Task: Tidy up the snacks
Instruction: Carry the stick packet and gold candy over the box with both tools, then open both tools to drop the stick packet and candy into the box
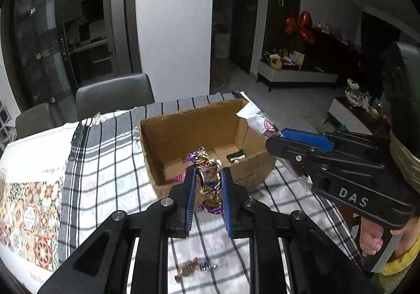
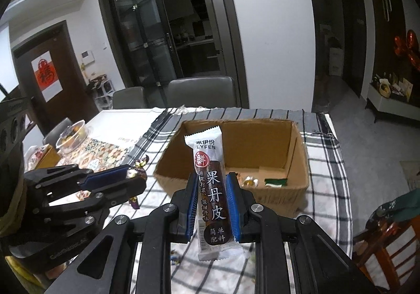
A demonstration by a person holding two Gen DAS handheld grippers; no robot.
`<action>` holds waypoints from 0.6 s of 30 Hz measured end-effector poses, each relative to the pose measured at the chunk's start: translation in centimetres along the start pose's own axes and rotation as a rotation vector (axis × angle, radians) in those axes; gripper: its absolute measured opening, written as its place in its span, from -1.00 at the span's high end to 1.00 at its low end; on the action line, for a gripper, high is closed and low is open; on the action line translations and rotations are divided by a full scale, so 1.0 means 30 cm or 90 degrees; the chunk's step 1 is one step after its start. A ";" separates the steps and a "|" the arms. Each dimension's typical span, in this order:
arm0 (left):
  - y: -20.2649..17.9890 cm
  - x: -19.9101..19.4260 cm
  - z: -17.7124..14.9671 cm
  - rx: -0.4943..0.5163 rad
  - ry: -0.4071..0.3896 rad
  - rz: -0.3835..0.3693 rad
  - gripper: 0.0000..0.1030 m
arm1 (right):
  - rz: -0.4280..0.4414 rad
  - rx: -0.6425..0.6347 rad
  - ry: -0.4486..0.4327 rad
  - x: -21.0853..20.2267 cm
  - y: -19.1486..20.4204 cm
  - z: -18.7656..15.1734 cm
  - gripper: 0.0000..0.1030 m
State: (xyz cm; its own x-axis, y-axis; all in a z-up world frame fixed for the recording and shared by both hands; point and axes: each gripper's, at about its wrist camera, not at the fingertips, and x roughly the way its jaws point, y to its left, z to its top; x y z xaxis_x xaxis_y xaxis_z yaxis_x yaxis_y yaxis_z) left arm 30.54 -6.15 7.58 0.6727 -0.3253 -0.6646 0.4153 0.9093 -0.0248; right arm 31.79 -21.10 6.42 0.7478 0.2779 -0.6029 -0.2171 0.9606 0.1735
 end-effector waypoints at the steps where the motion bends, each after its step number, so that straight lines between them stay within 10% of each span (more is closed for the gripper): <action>1: 0.002 0.014 0.014 0.003 0.002 0.004 0.62 | -0.001 0.002 0.002 0.013 -0.009 0.013 0.56; 18: 0.065 0.241 0.144 -0.029 0.042 -0.022 0.62 | -0.039 0.013 0.039 0.205 -0.117 0.127 0.55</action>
State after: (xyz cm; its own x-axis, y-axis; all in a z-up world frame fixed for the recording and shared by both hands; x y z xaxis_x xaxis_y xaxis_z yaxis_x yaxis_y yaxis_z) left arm 38.86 -7.84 5.93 0.6160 -0.3397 -0.7108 0.4084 0.9092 -0.0806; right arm 39.53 -22.76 5.05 0.7193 0.2191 -0.6593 -0.1594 0.9757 0.1504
